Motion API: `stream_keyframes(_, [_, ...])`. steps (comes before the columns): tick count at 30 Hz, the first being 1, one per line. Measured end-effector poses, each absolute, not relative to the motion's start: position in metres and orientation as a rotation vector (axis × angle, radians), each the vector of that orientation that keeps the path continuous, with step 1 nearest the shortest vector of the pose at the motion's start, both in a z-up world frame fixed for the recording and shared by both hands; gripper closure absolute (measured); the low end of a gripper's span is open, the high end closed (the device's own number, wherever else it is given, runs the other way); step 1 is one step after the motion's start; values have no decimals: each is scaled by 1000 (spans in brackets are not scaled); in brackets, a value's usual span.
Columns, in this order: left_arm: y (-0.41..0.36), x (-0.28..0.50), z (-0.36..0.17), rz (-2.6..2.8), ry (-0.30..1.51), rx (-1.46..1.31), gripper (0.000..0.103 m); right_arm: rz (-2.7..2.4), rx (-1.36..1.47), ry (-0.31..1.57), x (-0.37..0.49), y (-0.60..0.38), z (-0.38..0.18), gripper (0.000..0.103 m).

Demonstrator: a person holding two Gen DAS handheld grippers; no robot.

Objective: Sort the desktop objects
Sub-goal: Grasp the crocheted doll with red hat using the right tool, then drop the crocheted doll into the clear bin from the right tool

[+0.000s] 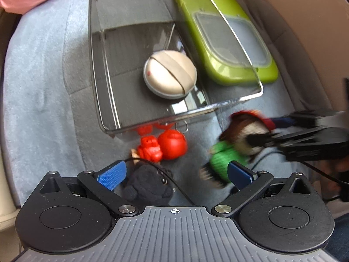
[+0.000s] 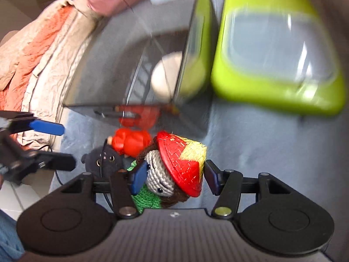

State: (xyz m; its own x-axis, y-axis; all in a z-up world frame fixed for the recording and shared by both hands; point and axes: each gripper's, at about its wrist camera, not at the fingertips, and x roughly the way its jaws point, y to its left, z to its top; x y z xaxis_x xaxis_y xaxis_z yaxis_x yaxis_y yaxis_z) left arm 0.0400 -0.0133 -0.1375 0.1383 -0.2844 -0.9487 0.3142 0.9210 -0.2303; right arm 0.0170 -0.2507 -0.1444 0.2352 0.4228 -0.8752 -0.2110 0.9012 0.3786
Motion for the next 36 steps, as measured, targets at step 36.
stream_keyframes(36, [260,-162,126,36,641,-476,0,511,425,803,-3,-298,80,16])
